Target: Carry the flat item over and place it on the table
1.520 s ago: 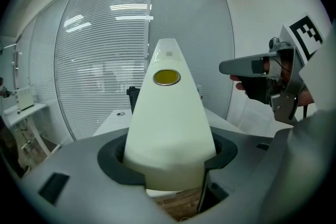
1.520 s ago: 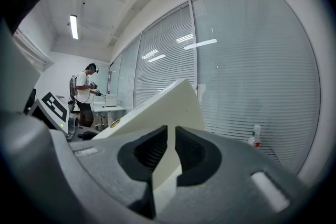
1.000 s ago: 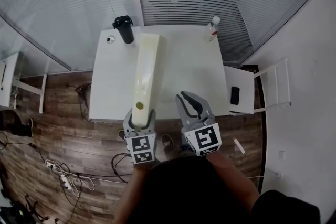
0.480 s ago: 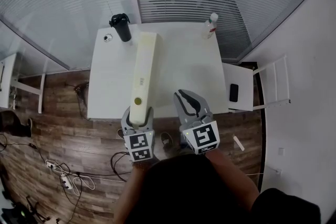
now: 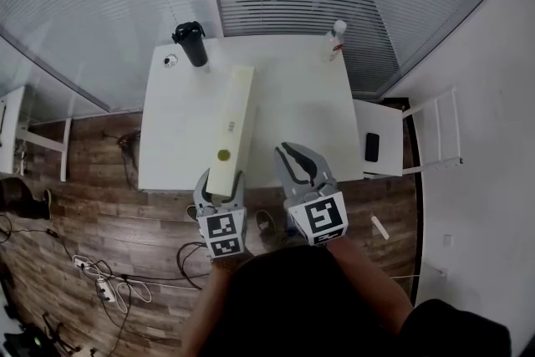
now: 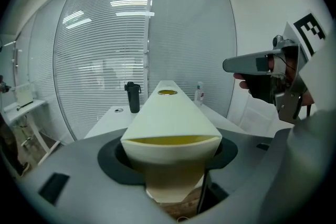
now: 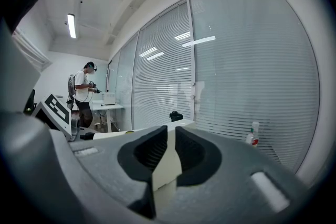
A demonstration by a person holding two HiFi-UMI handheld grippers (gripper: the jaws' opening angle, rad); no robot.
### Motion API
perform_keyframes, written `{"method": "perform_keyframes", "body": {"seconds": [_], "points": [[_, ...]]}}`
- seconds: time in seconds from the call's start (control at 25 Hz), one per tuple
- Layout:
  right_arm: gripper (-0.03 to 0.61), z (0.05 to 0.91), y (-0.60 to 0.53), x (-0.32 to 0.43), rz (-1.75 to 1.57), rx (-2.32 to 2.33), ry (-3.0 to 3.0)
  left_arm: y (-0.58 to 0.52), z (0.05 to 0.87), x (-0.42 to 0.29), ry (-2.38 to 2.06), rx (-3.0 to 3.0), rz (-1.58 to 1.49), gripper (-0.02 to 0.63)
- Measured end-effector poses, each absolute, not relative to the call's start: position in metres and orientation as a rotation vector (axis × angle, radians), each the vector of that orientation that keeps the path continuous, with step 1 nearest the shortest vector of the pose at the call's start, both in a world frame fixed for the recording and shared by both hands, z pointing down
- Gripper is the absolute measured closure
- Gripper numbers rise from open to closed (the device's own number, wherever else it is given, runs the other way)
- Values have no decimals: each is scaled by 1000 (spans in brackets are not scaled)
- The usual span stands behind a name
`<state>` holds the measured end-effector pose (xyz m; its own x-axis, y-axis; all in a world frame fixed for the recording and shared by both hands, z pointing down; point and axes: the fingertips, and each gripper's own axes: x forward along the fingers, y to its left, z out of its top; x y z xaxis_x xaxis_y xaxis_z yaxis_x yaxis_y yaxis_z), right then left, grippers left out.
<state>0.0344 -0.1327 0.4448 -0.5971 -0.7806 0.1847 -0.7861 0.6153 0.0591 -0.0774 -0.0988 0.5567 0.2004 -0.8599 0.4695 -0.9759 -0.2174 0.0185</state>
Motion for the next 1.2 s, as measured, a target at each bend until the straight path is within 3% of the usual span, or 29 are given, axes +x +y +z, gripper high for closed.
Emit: {"method": "perform_keyframes", "body": {"seconds": [1.2], "points": [[535, 454, -134, 37, 75, 1276, -2647, -89, 562, -67, -1664, 2284, 588, 295]]}}
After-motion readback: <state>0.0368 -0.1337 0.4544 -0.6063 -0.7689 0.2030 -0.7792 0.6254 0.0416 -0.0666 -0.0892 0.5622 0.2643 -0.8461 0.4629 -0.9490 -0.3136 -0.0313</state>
